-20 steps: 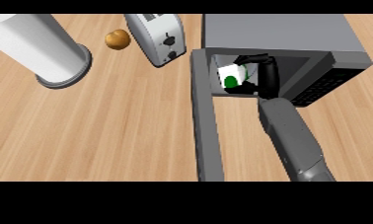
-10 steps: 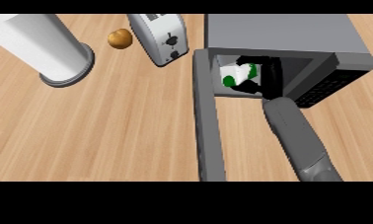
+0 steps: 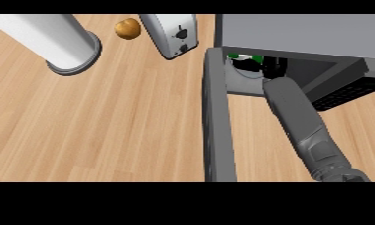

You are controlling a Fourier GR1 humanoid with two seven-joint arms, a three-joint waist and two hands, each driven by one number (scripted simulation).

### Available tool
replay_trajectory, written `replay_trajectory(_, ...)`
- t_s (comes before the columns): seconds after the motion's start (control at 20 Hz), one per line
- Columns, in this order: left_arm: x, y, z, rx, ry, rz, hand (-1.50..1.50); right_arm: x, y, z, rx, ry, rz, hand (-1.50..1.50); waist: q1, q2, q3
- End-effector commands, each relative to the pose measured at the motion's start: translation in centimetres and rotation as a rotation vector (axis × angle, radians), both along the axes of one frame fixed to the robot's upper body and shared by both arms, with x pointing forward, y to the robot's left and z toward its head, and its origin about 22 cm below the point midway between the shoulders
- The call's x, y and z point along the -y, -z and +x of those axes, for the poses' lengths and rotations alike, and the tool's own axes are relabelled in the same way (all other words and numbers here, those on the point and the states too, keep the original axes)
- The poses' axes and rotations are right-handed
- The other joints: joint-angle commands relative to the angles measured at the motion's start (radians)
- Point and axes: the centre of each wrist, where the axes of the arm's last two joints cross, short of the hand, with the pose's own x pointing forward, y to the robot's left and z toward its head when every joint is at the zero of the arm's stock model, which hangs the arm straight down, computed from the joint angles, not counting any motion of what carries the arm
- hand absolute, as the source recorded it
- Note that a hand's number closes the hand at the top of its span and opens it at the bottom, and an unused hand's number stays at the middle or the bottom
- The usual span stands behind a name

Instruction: Pick up the milk, place it into the microwave and close the microwave

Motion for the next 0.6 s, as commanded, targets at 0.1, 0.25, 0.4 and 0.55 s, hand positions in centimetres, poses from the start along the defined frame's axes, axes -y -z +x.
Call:
replay_trajectory(0.1, 0.8, 0.8, 1.5, -0.002, 0.027, -0.009, -1.50, 2.6, -2.8, 2.1, -0.081, 0.100, 0.006, 1.50, 0.009, 0.019, 0.001)
replay_trajectory(0.25, 0.8, 0.7, 0.7, -0.001, 0.017, -0.018, -1.50, 3.5, -1.2, 1.3, -0.105, 0.132, -0.029, 1.50, 0.034, 0.024, 0.003)
replay_trajectory(0.4, 0.8, 1.4, 0.8, -0.023, 0.018, -0.018, -1.50, 4.3, 0.2, 0.5, -0.142, 0.155, 0.022, 1.50, 0.020, 0.022, 0.004)
replay_trajectory(0.55, 0.2, 0.7, 1.3, -0.021, 0.018, -0.005, -1.50, 4.9, -0.2, 0.8, -0.127, 0.192, -0.050, 1.50, 0.030, 0.029, 0.004)
